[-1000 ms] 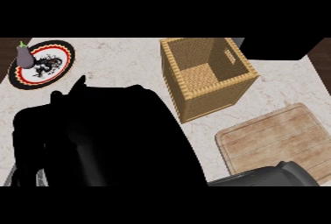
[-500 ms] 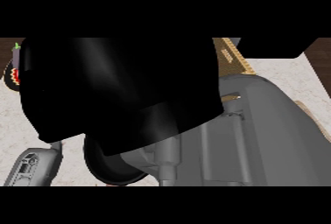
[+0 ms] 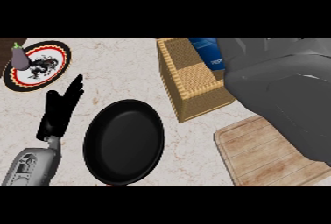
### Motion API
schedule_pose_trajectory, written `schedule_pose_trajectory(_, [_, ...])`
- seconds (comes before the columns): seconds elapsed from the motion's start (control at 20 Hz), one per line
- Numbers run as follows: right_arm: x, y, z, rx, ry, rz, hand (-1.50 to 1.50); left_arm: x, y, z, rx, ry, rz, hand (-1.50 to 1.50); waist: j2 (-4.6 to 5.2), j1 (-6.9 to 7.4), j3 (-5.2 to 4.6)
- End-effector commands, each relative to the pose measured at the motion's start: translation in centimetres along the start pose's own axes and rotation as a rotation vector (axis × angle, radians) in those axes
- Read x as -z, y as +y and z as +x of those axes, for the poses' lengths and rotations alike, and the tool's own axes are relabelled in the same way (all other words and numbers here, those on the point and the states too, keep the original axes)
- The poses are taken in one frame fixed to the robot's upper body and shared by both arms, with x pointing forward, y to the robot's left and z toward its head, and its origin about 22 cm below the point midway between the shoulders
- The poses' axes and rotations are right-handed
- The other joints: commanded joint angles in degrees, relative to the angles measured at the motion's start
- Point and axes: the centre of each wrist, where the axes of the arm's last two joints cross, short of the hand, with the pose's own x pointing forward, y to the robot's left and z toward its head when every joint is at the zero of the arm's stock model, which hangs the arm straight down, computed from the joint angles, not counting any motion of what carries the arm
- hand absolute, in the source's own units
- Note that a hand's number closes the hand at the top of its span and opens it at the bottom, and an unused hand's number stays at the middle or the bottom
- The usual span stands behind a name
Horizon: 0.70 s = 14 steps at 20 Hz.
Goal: Pick the can from the cutting board and place it in the basket
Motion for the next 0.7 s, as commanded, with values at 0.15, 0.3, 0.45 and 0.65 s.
schedule_pose_trajectory(0.15, [2.4, 0.4, -6.9, -0.075, 0.057, 0.048, 1.5, -0.2, -0.5, -0.5, -0.007, 0.0, 0.004, 0.0, 0.14, 0.34, 0.04])
schedule_pose_trajectory(0.3, [3.1, 0.8, -7.2, -0.034, -0.004, 0.077, 1.5, 0.2, -0.1, -0.2, -0.003, -0.013, -0.006, 0.0, 0.19, 0.55, 0.02])
schedule_pose_trajectory(0.45, [3.6, 0.8, -11.0, -0.017, -0.006, 0.094, 1.5, -0.2, -0.2, 0.1, -0.016, -0.008, -0.009, 0.0, 0.18, 0.55, 0.04])
schedule_pose_trajectory(0.65, [3.0, 4.6, -12.0, -0.043, 0.001, 0.133, 1.5, -0.6, 0.1, -0.3, 0.001, -0.008, -0.008, 0.0, 0.1, 0.42, 0.04])
